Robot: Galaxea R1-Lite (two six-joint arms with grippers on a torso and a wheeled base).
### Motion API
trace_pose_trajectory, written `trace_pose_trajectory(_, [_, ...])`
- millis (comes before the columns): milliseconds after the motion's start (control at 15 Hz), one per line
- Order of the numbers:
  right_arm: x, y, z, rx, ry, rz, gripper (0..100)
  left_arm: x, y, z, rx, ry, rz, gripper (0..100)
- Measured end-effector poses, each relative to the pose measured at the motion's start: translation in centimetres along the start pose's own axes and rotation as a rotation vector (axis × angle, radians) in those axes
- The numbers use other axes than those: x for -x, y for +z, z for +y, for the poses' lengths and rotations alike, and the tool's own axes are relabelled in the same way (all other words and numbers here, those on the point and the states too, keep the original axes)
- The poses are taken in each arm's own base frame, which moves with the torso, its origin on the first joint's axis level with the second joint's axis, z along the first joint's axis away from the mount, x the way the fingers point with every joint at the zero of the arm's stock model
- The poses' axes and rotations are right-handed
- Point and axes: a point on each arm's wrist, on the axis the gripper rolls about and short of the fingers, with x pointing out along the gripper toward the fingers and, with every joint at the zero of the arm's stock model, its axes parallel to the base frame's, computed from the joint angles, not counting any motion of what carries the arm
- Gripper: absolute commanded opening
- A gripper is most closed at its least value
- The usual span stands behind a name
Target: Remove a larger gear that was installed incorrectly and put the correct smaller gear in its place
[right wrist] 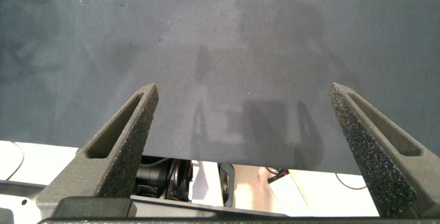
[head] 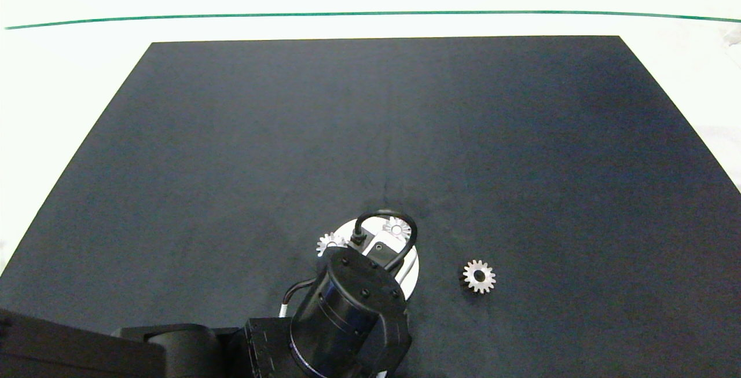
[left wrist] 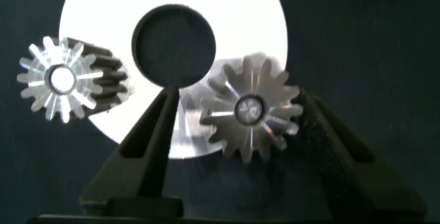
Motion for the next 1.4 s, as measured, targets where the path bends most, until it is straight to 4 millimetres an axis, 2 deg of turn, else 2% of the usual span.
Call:
trace_pose_trajectory(467, [0.00, -0.01, 0.00, 0.001, 0.000, 0.000, 100, -0.69, -0.23, -0.45, 0.000, -0.002, 0.006, 51])
trace_pose_trajectory(1133, [0.03, 0.00, 0.00, 0.001, 0.000, -0.002, 100, -0.62, -0.29, -0.45, 0.012, -0.003, 0.007, 31])
trace_pose_trajectory(1400, [0.02, 0.00, 0.00, 0.000, 0.000, -0.001, 100, -0.28, 0.08, -0.32, 0.026, -0.006, -0.011, 31])
